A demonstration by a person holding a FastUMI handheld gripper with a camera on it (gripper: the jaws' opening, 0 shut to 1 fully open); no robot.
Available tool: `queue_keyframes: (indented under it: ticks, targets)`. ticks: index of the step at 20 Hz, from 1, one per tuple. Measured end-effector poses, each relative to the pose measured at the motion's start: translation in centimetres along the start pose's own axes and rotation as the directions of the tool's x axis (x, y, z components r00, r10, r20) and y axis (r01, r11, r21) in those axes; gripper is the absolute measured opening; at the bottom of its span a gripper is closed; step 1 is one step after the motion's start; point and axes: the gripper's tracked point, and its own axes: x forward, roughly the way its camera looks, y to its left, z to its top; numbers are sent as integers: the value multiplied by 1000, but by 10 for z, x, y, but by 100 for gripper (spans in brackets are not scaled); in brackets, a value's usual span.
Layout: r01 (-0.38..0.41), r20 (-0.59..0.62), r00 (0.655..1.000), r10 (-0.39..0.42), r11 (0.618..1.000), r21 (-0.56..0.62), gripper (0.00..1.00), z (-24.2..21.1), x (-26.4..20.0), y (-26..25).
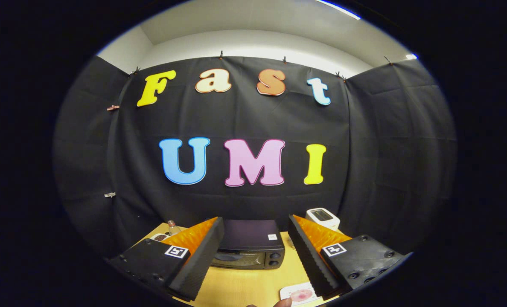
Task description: Open the toaster oven, put the food inside, and close the toaster oven door.
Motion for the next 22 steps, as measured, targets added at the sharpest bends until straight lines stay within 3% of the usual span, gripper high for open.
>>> queue_keyframes:
  ticks: [6, 12, 18, 22]
  targets:
    - [-44, -141, 989, 48, 998, 33, 98, -74, 52, 47]
    - [-73, -289, 954, 80, 997, 35, 98, -154, 107, 75]
    - [-36, -415, 908, 52, 998, 47, 99, -227, 148, 75]
    - [-33, -450, 892, 44, 999, 32, 98, -247, 164, 78]
